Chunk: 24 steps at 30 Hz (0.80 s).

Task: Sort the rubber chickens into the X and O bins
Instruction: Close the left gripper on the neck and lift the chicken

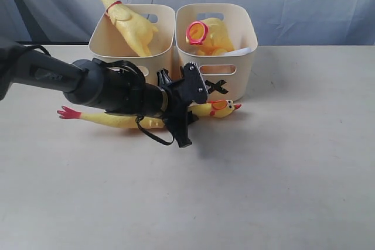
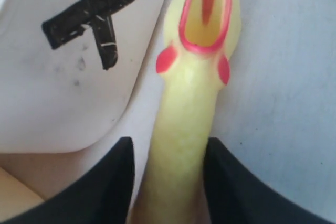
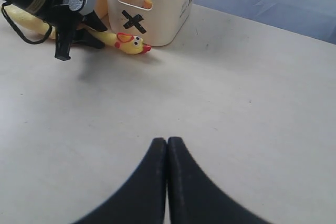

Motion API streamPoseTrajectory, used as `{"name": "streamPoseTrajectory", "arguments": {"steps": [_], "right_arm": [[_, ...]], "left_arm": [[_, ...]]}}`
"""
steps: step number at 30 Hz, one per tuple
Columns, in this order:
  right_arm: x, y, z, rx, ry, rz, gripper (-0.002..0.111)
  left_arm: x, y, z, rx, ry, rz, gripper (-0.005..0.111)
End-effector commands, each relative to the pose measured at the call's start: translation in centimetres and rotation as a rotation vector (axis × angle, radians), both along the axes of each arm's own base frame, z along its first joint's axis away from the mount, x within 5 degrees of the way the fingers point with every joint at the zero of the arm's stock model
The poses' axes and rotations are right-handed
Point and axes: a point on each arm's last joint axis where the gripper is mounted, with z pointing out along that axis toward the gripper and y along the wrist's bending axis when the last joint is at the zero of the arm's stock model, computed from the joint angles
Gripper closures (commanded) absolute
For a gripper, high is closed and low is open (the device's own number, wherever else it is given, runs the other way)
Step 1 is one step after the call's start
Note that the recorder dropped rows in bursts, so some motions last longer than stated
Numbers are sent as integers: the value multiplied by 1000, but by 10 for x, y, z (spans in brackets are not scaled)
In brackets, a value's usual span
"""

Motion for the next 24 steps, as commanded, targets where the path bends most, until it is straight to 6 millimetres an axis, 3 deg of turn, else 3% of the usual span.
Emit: {"name": "streamPoseTrajectory", "arguments": {"steps": [1, 4, 14, 24], "right_arm": [[0, 0, -1, 0, -4, 5, 108], [0, 0, -1, 0, -4, 5, 108], [0, 0, -1, 0, -4, 5, 108], [0, 0, -1, 0, -4, 5, 108]], "left_arm": [[-2, -2, -5, -14, 20, 5, 91], [-4, -5, -5, -16, 21, 1, 107], [-23, -24, -1, 103, -9, 11, 107], [-39, -36, 42, 75, -38, 116, 107]]}}
